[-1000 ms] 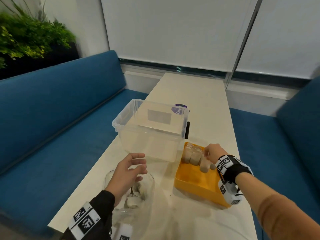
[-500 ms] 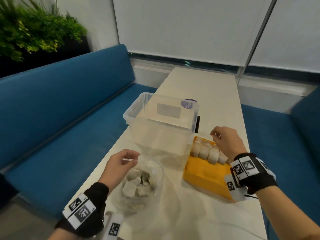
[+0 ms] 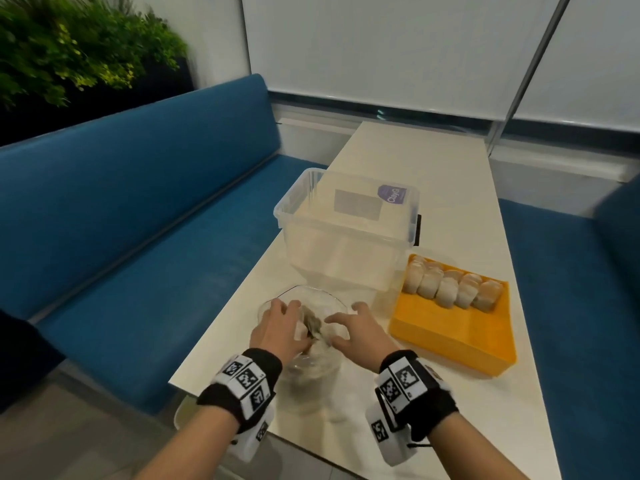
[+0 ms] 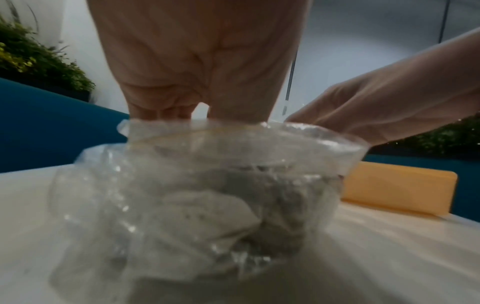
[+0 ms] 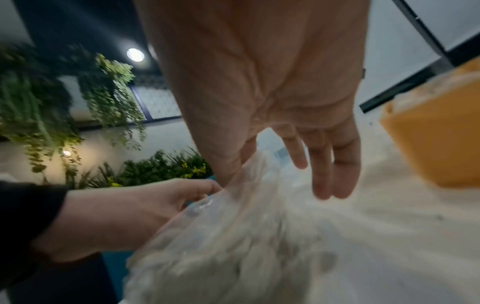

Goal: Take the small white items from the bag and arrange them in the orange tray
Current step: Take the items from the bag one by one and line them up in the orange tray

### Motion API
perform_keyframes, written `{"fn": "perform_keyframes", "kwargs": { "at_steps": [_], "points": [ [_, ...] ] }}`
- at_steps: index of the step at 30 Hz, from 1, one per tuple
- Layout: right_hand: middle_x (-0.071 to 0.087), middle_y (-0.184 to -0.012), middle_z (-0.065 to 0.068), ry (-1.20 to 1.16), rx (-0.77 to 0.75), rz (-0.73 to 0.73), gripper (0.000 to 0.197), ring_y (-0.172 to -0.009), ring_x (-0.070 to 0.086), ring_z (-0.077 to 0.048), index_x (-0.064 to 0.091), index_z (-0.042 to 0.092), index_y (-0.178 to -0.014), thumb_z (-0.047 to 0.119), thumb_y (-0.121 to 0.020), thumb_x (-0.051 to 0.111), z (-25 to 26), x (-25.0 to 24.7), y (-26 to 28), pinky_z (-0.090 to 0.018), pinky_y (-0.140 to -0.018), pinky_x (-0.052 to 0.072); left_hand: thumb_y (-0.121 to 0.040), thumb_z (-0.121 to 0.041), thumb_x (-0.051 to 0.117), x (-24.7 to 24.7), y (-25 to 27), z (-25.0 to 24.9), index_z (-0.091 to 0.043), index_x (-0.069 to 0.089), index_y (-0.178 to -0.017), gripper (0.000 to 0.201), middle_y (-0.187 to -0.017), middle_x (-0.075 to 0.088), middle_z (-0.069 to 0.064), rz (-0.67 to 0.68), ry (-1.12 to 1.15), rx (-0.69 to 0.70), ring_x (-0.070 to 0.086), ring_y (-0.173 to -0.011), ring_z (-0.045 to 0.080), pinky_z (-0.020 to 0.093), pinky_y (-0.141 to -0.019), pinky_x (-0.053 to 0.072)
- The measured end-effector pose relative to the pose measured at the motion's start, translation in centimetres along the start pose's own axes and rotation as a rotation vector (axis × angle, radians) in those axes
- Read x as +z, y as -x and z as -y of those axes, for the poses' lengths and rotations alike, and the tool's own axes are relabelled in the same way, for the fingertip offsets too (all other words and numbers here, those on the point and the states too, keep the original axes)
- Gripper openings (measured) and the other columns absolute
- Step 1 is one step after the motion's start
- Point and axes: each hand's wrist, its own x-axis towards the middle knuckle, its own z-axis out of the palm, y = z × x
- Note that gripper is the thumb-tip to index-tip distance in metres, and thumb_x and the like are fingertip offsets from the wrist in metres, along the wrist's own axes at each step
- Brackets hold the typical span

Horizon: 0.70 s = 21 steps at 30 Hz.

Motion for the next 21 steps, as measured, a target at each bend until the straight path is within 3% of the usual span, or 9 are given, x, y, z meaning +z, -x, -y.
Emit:
{"fn": "perform_keyframes", "kwargs": {
  "at_steps": [3,8,11,15,18,21],
  "points": [
    [0.046,-0.133,-0.015,-0.084,0.047,0.034,0.053,-0.122,0.047,-0.031,0.036,0.025,-0.143,0.017,-0.092,0.049,0.1,1.8,-0.6,-0.035,-0.102,0.039,-0.086,-0.052,0.061,1.0,0.0,-0.2,-0.021,0.032,-0.138,0.068,-0.130,0.036,0.008,-0.020,-0.044,-0.017,0.043,-0.121,0.026,0.034,-0.090,0.045],
    [0.045,-0.134,-0.017,-0.162,0.136,-0.003,0.067,-0.118,0.050,-0.034,0.020,0.020,-0.149,0.013,-0.090,0.050,0.7,3.0,-0.3,-0.046,-0.093,0.050,-0.087,-0.059,0.054,1.6,-0.6,-0.1,-0.025,0.039,-0.134,0.060,-0.130,0.040,0.008,0.015,-0.089,-0.004,0.045,-0.117,0.027,0.037,-0.093,0.041],
    [0.045,-0.138,-0.017,-0.192,0.166,-0.009,0.069,-0.114,0.054,-0.033,0.020,0.017,-0.149,0.011,-0.088,0.051,0.9,3.0,0.3,-0.042,-0.090,0.052,-0.090,-0.050,0.057,1.6,-0.7,0.3,-0.024,0.049,-0.122,0.042,-0.125,0.042,0.006,0.021,-0.006,0.046,0.049,-0.111,0.026,0.036,-0.091,0.044],
    [0.044,-0.140,-0.016,-0.235,0.192,-0.017,0.067,-0.091,0.067,-0.032,0.023,0.017,-0.149,0.012,-0.088,0.052,1.0,3.1,1.4,-0.032,-0.069,0.058,-0.092,-0.028,0.058,1.5,-0.6,1.1,-0.016,0.054,-0.111,0.023,-0.117,0.046,0.009,-0.008,0.133,0.099,0.052,-0.102,0.028,0.037,-0.086,0.047],
    [0.046,-0.139,-0.016,-0.257,0.198,-0.058,0.065,-0.083,0.070,-0.031,0.027,0.019,-0.147,0.013,-0.088,0.053,0.9,3.4,1.8,-0.021,-0.057,0.052,-0.090,-0.023,0.062,1.2,-0.6,1.8,-0.014,0.056,-0.104,0.017,-0.109,0.046,0.005,-0.022,0.247,0.145,0.053,-0.097,0.025,0.030,-0.081,0.044],
    [0.050,-0.135,-0.015,-0.261,0.192,-0.085,0.062,-0.078,0.069,-0.028,0.029,0.018,-0.146,0.014,-0.089,0.053,0.8,3.4,2.3,-0.018,-0.055,0.049,-0.087,-0.014,0.064,0.3,-0.4,2.1,-0.017,0.057,-0.090,0.009,-0.099,0.048,0.003,-0.073,0.422,0.162,0.054,-0.092,0.021,0.022,-0.079,0.040]
  ]
}}
